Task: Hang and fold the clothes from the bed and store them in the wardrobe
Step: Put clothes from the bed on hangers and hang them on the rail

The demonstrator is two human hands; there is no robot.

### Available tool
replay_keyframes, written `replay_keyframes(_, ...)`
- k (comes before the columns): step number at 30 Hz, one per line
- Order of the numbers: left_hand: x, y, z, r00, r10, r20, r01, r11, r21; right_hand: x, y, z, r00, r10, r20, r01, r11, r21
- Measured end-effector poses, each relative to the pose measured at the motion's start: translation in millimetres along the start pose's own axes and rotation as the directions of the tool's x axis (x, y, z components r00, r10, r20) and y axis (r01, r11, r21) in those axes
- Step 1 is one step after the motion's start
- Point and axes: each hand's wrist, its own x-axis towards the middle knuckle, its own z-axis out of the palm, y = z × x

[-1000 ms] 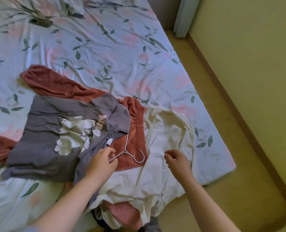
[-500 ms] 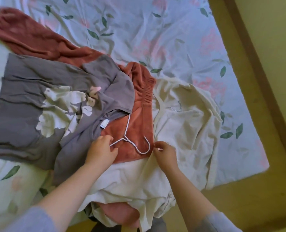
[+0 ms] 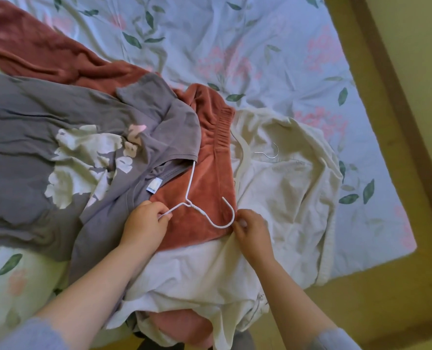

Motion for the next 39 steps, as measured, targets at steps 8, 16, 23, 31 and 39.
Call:
replay_keyframes(8,13,-2,-5,0.997,0.001,-0.081,-0.009,0.996,-0.093,19,-16,-2,0.990,-0.004,-0.143,0.037,0.973,0.228)
replay_keyframes(16,29,2,-20,0.982,-0.005,-0.190,-0.017,0.993,-0.117,68,-23,-24,0.931,-0.362,-0.052,0.352,0.925,-0.142)
replay_keyframes(23,36,7,-28,0.974,-0.038,-0.223,0.002,0.987,-0.161,119,-40,-11,0.971,0.061,-0.232,-0.008,0.975,0.224)
replay_keyframes(31,35,12,-32,0.968,-0.046,-0.246,-0.002,0.981,-0.192,125,-53,5,0.903,0.382,0.196,-0.404,0.601,0.689)
replay_keyframes(39,29,16,-58,0.956,-0.073,-0.285,-0.005,0.964,-0.265,126,-108,-19,0.891,0.363,0.275,-0.450,0.615,0.648)
